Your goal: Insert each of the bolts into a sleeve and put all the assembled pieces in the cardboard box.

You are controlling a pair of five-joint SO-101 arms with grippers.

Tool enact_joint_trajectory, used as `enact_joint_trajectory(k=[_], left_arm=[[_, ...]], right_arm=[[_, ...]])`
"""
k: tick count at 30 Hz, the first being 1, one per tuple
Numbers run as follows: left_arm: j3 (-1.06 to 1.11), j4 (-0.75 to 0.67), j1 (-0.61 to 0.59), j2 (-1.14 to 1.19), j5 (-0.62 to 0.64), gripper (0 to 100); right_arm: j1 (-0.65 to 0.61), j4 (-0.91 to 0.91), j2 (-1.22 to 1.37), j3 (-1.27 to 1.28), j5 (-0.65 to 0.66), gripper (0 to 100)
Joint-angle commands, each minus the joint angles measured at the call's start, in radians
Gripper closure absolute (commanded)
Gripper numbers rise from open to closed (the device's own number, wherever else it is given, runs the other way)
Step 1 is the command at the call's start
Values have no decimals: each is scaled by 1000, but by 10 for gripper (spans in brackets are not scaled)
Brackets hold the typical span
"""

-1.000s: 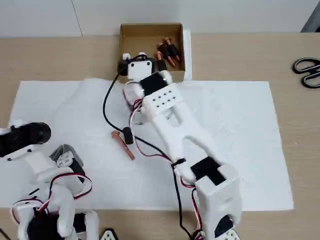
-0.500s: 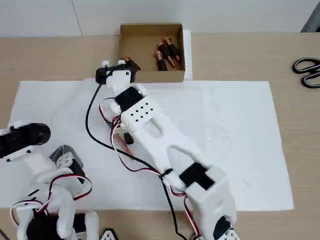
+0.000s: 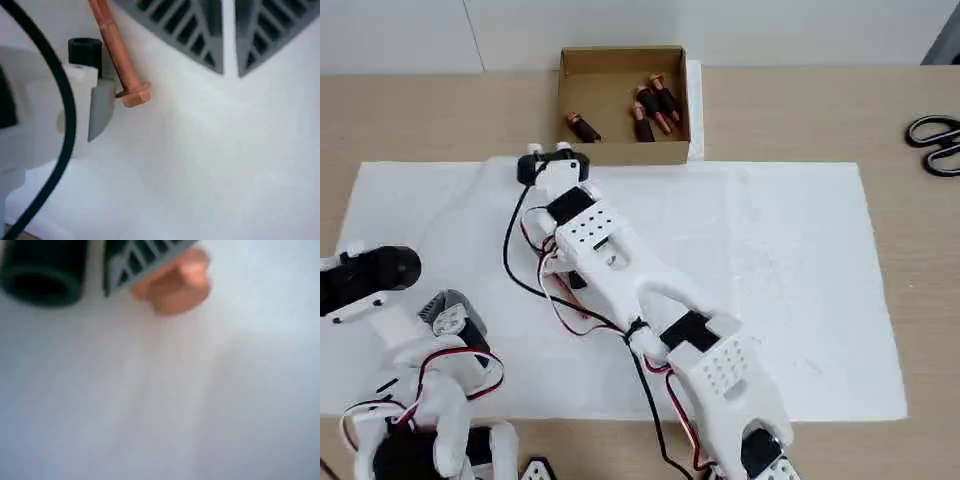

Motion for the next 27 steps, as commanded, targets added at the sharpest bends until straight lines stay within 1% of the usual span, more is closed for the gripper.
enact_joint_trajectory(k=[1,5,6,7,11,14,18,20,24,25,27], left_arm=[[-38,3,-8,-6,3,993],[-38,3,-8,-6,3,993],[-38,3,-8,-6,3,993],[-38,3,-8,-6,3,993],[-39,2,-8,0,5,993],[-51,3,-8,3,9,993],[-131,6,0,20,40,993],[-168,6,0,81,40,993],[-240,-2,14,293,43,993],[-263,-2,38,351,51,993],[-315,0,106,470,114,993]], right_arm=[[13,-13,10,-3,-2,796],[15,-12,30,-2,-3,987],[22,-12,30,-2,-6,998],[28,-12,28,-2,-6,980],[107,-1,22,-3,-6,995],[148,124,-44,-3,-6,996],[188,288,-166,-3,-6,996],[211,320,-243,-3,-5,996],[234,329,-412,-2,-2,996],[234,331,-444,3,-2,996],[232,331,-492,5,-2,996]])
